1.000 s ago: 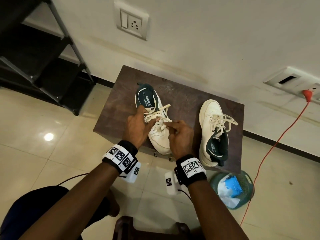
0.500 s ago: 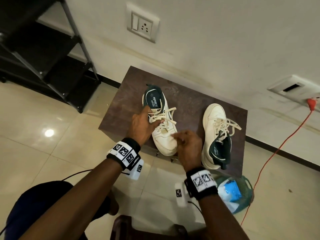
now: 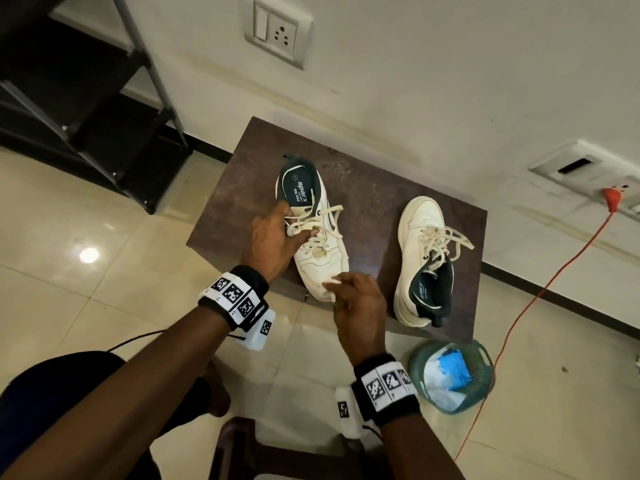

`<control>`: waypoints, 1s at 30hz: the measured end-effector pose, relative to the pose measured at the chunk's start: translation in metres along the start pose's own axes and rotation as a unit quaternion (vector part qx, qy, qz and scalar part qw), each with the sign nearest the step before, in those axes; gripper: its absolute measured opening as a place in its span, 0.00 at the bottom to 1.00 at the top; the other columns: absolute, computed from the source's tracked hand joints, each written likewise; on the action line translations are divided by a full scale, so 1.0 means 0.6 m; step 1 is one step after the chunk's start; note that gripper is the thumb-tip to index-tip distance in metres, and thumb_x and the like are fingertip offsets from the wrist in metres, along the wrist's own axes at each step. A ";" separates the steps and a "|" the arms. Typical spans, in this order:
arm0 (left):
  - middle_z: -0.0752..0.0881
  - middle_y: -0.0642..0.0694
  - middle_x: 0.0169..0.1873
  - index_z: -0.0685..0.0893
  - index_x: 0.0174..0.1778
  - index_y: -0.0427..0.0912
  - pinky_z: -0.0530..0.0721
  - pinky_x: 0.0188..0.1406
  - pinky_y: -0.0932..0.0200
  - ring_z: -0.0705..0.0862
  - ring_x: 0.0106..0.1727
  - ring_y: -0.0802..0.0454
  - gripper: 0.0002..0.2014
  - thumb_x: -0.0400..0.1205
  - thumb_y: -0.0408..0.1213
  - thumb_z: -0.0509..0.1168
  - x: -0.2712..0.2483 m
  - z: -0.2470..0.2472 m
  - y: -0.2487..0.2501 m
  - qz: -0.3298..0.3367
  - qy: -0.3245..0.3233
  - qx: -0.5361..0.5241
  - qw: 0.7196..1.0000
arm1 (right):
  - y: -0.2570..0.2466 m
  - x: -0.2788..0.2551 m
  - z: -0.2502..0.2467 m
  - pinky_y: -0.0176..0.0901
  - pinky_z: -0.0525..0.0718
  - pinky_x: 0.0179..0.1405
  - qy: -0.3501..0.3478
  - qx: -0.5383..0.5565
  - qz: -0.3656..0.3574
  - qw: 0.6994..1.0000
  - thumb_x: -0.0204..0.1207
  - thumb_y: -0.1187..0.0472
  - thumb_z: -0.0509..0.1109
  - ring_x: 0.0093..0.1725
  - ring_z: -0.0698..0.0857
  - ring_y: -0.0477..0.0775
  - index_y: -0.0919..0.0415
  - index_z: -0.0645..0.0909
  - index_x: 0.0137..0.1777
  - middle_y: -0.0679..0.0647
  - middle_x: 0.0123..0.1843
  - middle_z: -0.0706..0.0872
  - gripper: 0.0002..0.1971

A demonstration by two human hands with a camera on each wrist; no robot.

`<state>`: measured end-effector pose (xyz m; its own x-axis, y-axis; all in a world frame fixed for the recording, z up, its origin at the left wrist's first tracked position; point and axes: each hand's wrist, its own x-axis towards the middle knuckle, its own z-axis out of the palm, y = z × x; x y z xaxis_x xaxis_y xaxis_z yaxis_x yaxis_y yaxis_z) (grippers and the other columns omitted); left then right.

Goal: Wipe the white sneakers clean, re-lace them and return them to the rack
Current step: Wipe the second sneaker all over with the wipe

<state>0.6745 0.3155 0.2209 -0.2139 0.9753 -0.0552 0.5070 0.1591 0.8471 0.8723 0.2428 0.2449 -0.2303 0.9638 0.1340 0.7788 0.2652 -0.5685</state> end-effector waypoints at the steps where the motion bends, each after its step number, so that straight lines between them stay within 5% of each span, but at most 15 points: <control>1: 0.91 0.47 0.46 0.80 0.53 0.45 0.87 0.43 0.48 0.88 0.47 0.43 0.23 0.75 0.58 0.76 -0.003 0.001 0.001 0.005 -0.005 0.018 1.000 | 0.005 0.024 0.003 0.39 0.80 0.52 0.015 0.012 0.027 0.999 0.66 0.80 0.73 0.51 0.87 0.56 0.58 0.94 0.47 0.53 0.50 0.90 0.18; 4: 0.91 0.45 0.49 0.81 0.57 0.44 0.88 0.45 0.45 0.89 0.48 0.41 0.27 0.75 0.61 0.74 -0.011 -0.001 0.002 0.014 -0.003 0.048 0.999 | 0.015 0.103 0.011 0.35 0.80 0.51 0.032 0.057 0.108 0.992 0.71 0.77 0.70 0.47 0.90 0.55 0.58 0.93 0.44 0.53 0.48 0.93 0.14; 7: 0.92 0.42 0.52 0.82 0.59 0.39 0.86 0.47 0.53 0.90 0.52 0.43 0.30 0.71 0.57 0.81 -0.004 -0.011 0.009 -0.013 -0.004 0.044 0.999 | 0.010 0.119 0.012 0.25 0.73 0.49 0.035 0.057 0.097 0.993 0.74 0.75 0.70 0.45 0.88 0.51 0.60 0.92 0.46 0.55 0.48 0.93 0.13; 9: 0.91 0.42 0.54 0.79 0.62 0.38 0.83 0.47 0.59 0.90 0.52 0.45 0.39 0.63 0.56 0.86 -0.004 -0.018 0.022 -0.028 -0.025 0.049 0.998 | 0.019 0.095 0.006 0.29 0.78 0.48 0.041 0.064 0.099 0.992 0.75 0.73 0.71 0.45 0.89 0.51 0.60 0.92 0.47 0.54 0.49 0.92 0.11; 12: 0.91 0.44 0.57 0.72 0.69 0.41 0.88 0.51 0.56 0.90 0.54 0.46 0.49 0.57 0.54 0.88 -0.021 -0.016 0.034 -0.024 -0.056 0.051 0.997 | 0.038 0.035 0.000 0.33 0.83 0.49 0.052 0.075 0.085 0.992 0.74 0.74 0.73 0.46 0.89 0.53 0.61 0.93 0.47 0.54 0.48 0.90 0.10; 14: 0.91 0.44 0.57 0.70 0.71 0.43 0.90 0.52 0.51 0.91 0.53 0.44 0.49 0.60 0.52 0.88 -0.029 -0.008 0.036 -0.019 -0.048 0.056 0.997 | 0.032 -0.007 0.002 0.32 0.80 0.51 0.057 0.052 0.044 0.996 0.71 0.78 0.75 0.47 0.87 0.54 0.62 0.92 0.48 0.55 0.47 0.88 0.13; 18: 0.91 0.44 0.56 0.70 0.68 0.42 0.86 0.46 0.57 0.91 0.51 0.44 0.45 0.62 0.50 0.88 -0.026 -0.002 0.044 -0.028 -0.051 0.062 0.996 | -0.013 -0.028 0.027 0.47 0.84 0.45 0.018 -0.039 -0.036 0.998 0.63 0.82 0.76 0.51 0.84 0.61 0.64 0.92 0.52 0.59 0.51 0.87 0.19; 25: 0.90 0.44 0.53 0.73 0.63 0.40 0.84 0.47 0.62 0.90 0.51 0.48 0.39 0.64 0.47 0.88 -0.013 -0.008 0.041 -0.032 -0.077 0.048 0.995 | -0.055 0.035 0.062 0.47 0.82 0.45 0.011 -0.055 -0.118 0.991 0.68 0.79 0.74 0.53 0.84 0.60 0.66 0.90 0.52 0.60 0.51 0.89 0.15; 30: 0.89 0.43 0.59 0.68 0.67 0.42 0.84 0.51 0.59 0.89 0.55 0.46 0.44 0.63 0.47 0.88 -0.007 -0.014 0.040 -0.029 -0.118 0.048 0.991 | 0.006 -0.023 0.020 0.43 0.83 0.46 0.049 -0.009 -0.066 0.997 0.69 0.77 0.78 0.51 0.85 0.57 0.63 0.92 0.50 0.57 0.50 0.89 0.13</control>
<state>0.6804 0.3138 0.2457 -0.0494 0.9709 -0.2345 0.5788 0.2191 0.7855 0.8715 0.2300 0.2312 -0.2743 0.9183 0.2854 0.7556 0.3894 -0.5268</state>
